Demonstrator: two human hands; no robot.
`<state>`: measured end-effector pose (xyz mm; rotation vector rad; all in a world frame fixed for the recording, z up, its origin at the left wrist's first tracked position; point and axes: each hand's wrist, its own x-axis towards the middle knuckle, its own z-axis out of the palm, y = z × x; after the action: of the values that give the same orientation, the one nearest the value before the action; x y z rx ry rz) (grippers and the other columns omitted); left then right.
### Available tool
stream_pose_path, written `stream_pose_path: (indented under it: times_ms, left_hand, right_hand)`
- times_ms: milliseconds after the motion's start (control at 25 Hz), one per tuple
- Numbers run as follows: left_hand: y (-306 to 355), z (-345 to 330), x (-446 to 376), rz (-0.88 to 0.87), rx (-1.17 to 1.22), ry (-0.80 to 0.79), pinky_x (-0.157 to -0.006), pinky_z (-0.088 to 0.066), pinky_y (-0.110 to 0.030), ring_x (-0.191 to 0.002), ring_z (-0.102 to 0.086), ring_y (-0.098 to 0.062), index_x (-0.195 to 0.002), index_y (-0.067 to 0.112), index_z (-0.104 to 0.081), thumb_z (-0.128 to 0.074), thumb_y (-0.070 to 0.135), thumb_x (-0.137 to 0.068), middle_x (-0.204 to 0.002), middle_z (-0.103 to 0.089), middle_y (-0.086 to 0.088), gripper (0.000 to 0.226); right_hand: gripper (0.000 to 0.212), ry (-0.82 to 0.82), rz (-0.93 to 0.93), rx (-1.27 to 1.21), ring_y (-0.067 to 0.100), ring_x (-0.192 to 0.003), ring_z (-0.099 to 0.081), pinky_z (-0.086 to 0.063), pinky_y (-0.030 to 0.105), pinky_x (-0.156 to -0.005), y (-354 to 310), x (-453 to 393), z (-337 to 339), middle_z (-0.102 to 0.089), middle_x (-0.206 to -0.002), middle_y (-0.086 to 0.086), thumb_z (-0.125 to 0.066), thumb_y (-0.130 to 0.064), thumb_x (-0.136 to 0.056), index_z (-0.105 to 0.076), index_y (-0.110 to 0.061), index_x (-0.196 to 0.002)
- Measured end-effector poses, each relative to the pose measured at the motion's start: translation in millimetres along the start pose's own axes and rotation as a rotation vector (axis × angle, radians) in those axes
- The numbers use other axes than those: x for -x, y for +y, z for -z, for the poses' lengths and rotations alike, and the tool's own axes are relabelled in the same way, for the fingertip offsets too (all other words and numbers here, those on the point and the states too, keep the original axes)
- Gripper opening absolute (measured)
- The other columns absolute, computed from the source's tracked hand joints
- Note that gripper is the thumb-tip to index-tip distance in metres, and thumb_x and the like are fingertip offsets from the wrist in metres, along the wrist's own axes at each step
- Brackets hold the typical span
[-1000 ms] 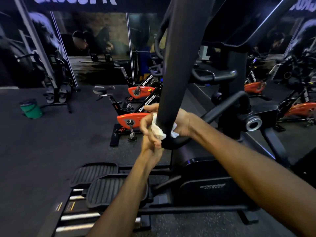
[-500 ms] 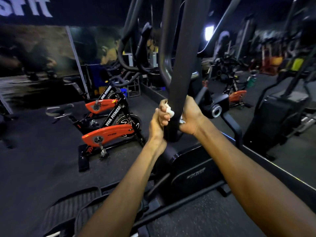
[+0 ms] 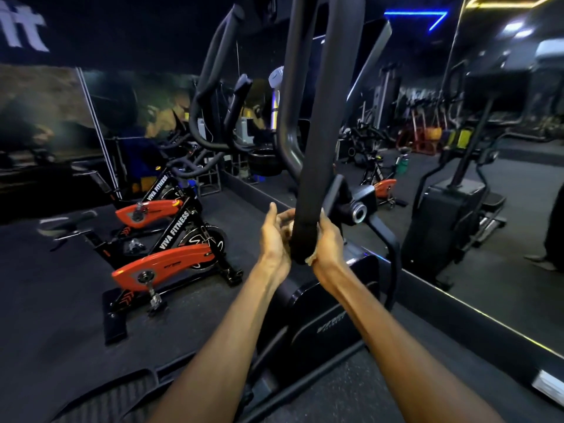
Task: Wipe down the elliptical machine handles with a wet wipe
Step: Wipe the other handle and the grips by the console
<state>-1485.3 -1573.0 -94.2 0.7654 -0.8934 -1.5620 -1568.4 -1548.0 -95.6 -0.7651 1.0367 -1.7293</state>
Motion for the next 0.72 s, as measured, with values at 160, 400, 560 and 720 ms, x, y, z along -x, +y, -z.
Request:
stream_pose_path:
  times_ms: [160, 400, 560, 720]
  left_hand:
    - [8, -3, 8, 0.035, -0.083, -0.068, -0.055, -0.053, -0.024, -0.061, -0.069, -0.017, -0.091, 0.010, -0.066, -0.035, 0.052, -0.100, -0.072, -0.073, -0.007, 0.053]
    - [14, 5, 9, 0.091, -0.009, -0.160, -0.058, -0.041, -0.024, -0.054, -0.056, -0.009, -0.070, 0.016, -0.068, -0.037, 0.053, -0.100, -0.060, -0.060, 0.000, 0.057]
    - [22, 19, 4, 0.137, 0.000, -0.245, -0.069, -0.046, -0.029, -0.069, -0.062, -0.014, -0.117, 0.007, -0.063, -0.029, 0.057, -0.100, -0.079, -0.068, -0.004, 0.063]
    - [37, 39, 1, 0.231, -0.020, -0.345, -0.081, -0.045, -0.032, -0.088, -0.061, -0.021, -0.126, 0.005, -0.057, -0.028, 0.057, -0.100, -0.100, -0.065, -0.014, 0.065]
  right_hand:
    - [0.015, 0.312, 0.401, -0.137, 0.009, -0.061, -0.056, -0.046, 0.023, -0.055, -47, 20, -21, -0.059, -0.076, 0.001, -0.046, -0.011, -0.096, -0.060, -0.013, -0.097]
    - [0.032, 0.132, 1.573, 1.290, 0.028, -0.143, -0.038, -0.030, 0.052, -0.114, -55, 19, -31, -0.049, -0.147, 0.014, -0.048, -0.007, -0.096, -0.066, -0.004, -0.122]
    - [0.034, 0.048, 1.643, 1.745, 0.035, -0.147, -0.028, -0.020, 0.063, -0.116, -21, 7, 6, -0.045, -0.152, 0.007, -0.046, -0.011, -0.094, -0.067, -0.004, -0.120]
    - [0.038, 0.108, 1.673, 1.923, 0.037, -0.147, -0.028, -0.016, 0.063, -0.118, 4, 15, 13, -0.045, -0.151, 0.012, -0.047, -0.007, -0.092, -0.063, -0.001, -0.126]
